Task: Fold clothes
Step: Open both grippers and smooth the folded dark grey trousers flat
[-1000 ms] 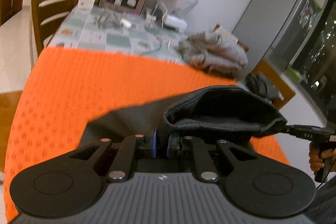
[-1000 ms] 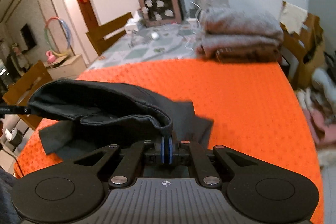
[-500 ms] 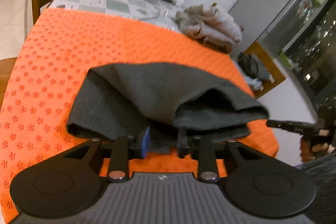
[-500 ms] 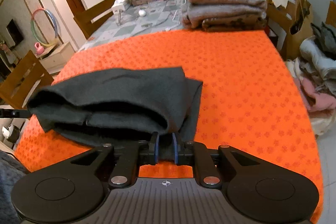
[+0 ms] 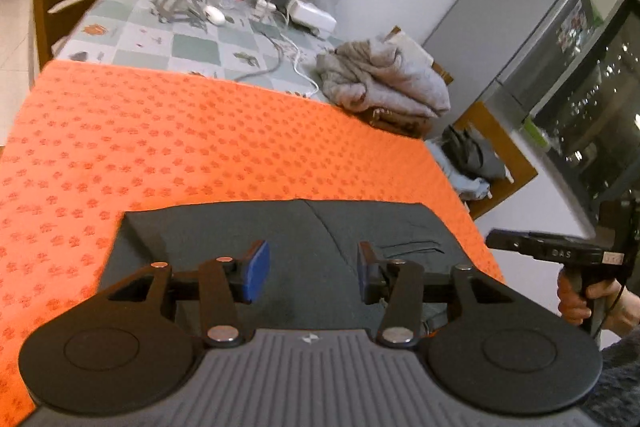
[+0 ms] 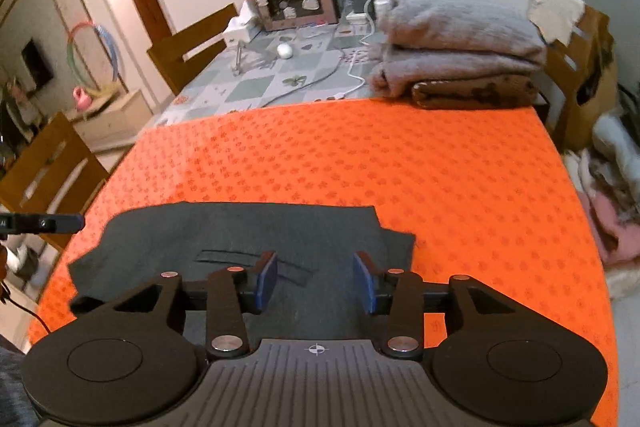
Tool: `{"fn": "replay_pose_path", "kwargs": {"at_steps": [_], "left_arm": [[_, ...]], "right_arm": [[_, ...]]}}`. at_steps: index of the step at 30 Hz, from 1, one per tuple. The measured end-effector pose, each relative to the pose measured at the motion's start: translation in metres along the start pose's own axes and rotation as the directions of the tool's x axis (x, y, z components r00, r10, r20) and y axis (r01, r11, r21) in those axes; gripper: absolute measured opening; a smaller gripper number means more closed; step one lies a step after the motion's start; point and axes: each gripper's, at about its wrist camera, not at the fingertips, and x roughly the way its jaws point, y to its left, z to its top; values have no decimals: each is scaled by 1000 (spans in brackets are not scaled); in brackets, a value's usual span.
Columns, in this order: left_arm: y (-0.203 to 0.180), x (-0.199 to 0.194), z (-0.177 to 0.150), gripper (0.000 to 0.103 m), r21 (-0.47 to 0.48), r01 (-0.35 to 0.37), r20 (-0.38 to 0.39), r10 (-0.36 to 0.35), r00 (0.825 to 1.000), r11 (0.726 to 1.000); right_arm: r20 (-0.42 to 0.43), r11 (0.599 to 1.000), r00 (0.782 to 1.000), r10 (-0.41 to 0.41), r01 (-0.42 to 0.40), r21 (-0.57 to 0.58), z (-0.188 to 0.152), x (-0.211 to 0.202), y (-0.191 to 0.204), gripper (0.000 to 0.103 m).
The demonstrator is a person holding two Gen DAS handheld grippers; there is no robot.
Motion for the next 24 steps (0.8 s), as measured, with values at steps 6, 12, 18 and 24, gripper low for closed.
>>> {"fn": "replay_pose_path", "kwargs": {"at_steps": [6, 12, 18, 24], "left_arm": [[-7, 34, 2, 53, 16, 3, -56, -2, 998, 1000], [-2, 50, -16, 53, 43, -10, -126, 16, 992, 999], [13, 52, -34, 50, 40, -57, -179, 63, 982, 998], [9, 49, -35, 47, 78, -65, -177, 78, 981, 995]], "right_arm": [[-34, 999, 999, 1, -2, -45, -5, 30, 9, 44], [-99, 999, 995, 7, -10, -36, -22, 43, 8, 43], [-144, 999, 990, -2, -4, -41, -38, 49, 7, 43], [-143, 999, 990, -9, 4, -32, -40, 44, 3, 43]]}}
